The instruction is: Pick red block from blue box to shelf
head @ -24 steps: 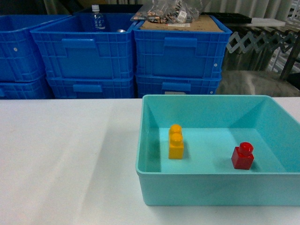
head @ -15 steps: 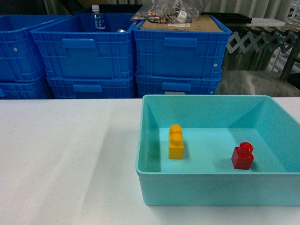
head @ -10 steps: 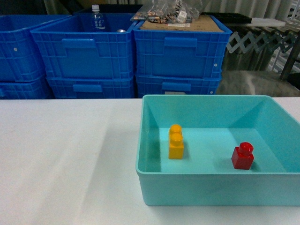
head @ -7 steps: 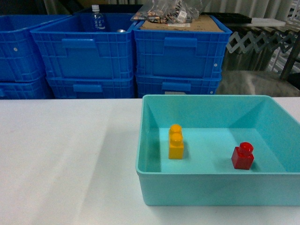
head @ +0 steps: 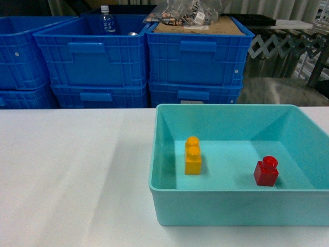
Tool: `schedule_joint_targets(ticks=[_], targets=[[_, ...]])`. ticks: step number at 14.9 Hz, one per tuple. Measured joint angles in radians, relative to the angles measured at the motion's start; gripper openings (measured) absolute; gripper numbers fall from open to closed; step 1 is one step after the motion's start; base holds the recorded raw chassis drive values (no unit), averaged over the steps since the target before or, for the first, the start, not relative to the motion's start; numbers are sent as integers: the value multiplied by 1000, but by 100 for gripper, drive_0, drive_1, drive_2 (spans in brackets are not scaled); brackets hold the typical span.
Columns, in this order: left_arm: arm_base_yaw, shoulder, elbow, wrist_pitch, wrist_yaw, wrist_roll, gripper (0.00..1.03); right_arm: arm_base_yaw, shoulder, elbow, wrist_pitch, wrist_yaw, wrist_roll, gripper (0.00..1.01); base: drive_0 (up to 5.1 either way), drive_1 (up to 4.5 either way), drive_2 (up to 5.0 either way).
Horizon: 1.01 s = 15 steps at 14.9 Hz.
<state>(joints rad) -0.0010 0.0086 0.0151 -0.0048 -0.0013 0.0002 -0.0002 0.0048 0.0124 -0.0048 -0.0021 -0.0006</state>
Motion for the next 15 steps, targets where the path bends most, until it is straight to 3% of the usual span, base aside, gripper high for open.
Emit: schedule_joint_targets(ticks=[13, 14, 15], targets=[[0, 0, 0, 0, 0, 0, 98, 0, 0, 0, 0, 0, 0, 98, 0, 0, 0], [0, 0, 0, 0, 0, 0, 98, -22, 18, 15, -58, -64, -23, 98, 0, 0, 0], [0, 0, 0, 1, 2, 0, 98, -45, 154, 51, -88, -191, -65, 98, 0, 0, 0]])
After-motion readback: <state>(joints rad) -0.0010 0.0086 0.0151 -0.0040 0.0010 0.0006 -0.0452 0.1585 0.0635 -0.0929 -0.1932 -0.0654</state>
